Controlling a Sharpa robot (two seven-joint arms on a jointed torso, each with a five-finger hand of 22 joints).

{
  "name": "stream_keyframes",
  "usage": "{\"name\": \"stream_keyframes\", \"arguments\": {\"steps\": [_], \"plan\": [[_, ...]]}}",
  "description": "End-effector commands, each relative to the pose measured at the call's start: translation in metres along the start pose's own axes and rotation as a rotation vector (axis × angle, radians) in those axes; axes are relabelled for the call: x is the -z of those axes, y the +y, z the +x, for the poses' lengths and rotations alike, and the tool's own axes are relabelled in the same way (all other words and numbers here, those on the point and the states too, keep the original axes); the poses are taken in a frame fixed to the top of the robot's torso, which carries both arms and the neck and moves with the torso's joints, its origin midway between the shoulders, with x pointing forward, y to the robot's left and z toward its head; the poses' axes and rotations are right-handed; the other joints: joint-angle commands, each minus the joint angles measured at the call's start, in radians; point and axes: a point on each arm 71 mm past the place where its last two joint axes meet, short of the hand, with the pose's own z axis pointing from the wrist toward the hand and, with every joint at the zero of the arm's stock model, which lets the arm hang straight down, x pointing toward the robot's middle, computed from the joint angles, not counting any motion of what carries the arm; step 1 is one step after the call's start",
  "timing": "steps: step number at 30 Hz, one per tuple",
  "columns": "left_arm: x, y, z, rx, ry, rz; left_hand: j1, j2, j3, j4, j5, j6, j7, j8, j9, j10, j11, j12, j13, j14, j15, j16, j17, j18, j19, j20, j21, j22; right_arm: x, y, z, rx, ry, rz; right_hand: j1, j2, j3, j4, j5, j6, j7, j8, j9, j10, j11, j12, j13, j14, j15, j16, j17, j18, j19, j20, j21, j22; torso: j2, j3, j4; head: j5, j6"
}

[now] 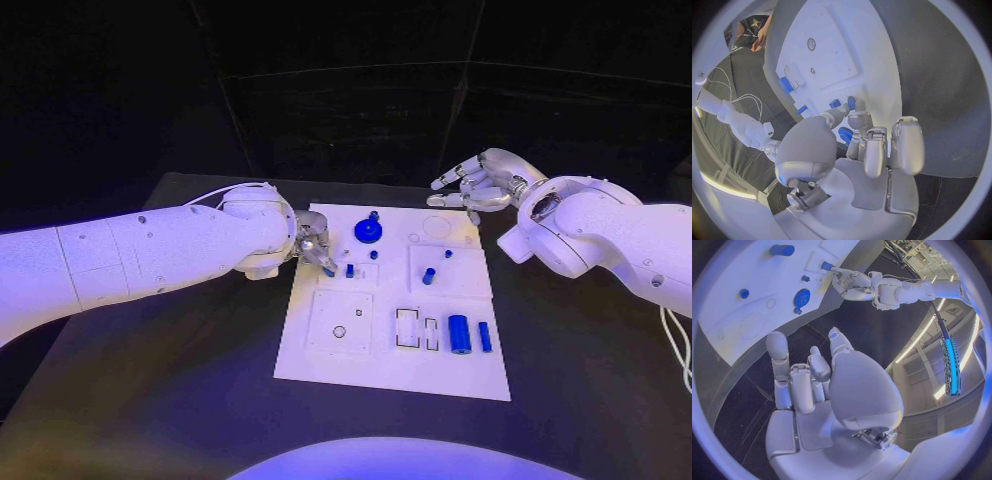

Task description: Assemble the parts on the task board

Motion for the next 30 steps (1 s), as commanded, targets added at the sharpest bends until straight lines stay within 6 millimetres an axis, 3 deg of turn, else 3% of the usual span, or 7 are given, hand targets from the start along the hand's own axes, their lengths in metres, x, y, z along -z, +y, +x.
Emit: {"name": "stream_keyframes", "arguments": {"steps": [1,30], "plan": [[-0.0012,0.0006,0.0022,-0.008,0.024,-0.008,-0.027,-0.001,0.037,-0.023,0.003,0.005,-0.005,0.004,-0.002,0.008,0.0,0.002,-0.001,0.104,-0.003,0.003,0.263,-0.005,0.004,-0.005,0.006,0.027,-0.0003,0.0021,0.0002,0.001,0.006,-0.012,-0.001,0.012,0.0,0.0,0.006,-0.005,-0.001,0.006,-0.001,-0.005,0.0,-0.004,-0.001,0.044,-0.008,-0.003,0.0,0.014,-0.001,-0.001,-0.006,-0.001,0.0,0.0002,-0.0004,-0.001,-0.001],[-0.0061,-0.0024,0.0016,-0.011,0.035,-0.01,-0.121,-0.019,-0.008,0.027,0.003,0.038,-0.016,0.012,-0.013,0.023,-0.008,0.023,0.018,0.104,-0.01,0.003,0.263,-0.008,0.011,-0.012,0.014,0.041,-0.0001,0.0022,0.0003,0.001,0.006,-0.012,-0.001,0.012,0.0,0.0,0.006,-0.005,-0.001,0.006,-0.001,-0.005,0.0,-0.004,-0.001,0.044,-0.008,-0.003,0.0,0.014,-0.001,-0.001,-0.006,-0.001,0.0,0.0001,0.0,-0.006,-0.004]]}}
